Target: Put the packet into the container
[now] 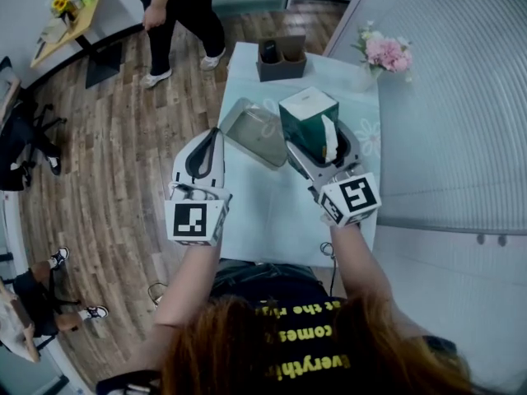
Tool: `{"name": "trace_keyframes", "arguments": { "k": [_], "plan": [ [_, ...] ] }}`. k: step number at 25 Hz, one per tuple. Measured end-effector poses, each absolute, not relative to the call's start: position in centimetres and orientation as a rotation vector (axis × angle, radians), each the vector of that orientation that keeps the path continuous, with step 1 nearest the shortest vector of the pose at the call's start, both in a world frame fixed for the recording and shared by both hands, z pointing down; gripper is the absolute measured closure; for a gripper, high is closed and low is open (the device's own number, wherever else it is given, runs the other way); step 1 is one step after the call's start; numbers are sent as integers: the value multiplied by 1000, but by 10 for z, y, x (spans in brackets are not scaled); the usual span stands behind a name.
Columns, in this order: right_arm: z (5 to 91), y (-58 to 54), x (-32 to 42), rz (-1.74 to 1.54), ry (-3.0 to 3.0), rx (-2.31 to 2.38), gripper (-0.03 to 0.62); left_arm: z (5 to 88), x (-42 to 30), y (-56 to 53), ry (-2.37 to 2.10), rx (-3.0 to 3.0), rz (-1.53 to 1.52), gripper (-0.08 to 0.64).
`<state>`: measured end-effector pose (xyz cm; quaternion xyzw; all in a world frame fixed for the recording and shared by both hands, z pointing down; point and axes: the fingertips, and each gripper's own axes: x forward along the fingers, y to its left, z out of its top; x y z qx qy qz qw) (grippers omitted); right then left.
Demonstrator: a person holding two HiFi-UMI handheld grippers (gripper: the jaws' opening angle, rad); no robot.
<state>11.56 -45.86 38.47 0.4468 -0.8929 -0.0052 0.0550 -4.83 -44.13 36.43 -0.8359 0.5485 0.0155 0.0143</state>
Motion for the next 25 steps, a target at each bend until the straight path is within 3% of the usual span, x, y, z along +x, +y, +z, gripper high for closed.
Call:
{"name": "trace_keyframes", "arguments": {
  "k": [25],
  "plan": [
    [606,-540,15,186,-2301,568,199,397,-99,-439,1860,-2566,-20,558]
  ]
}}
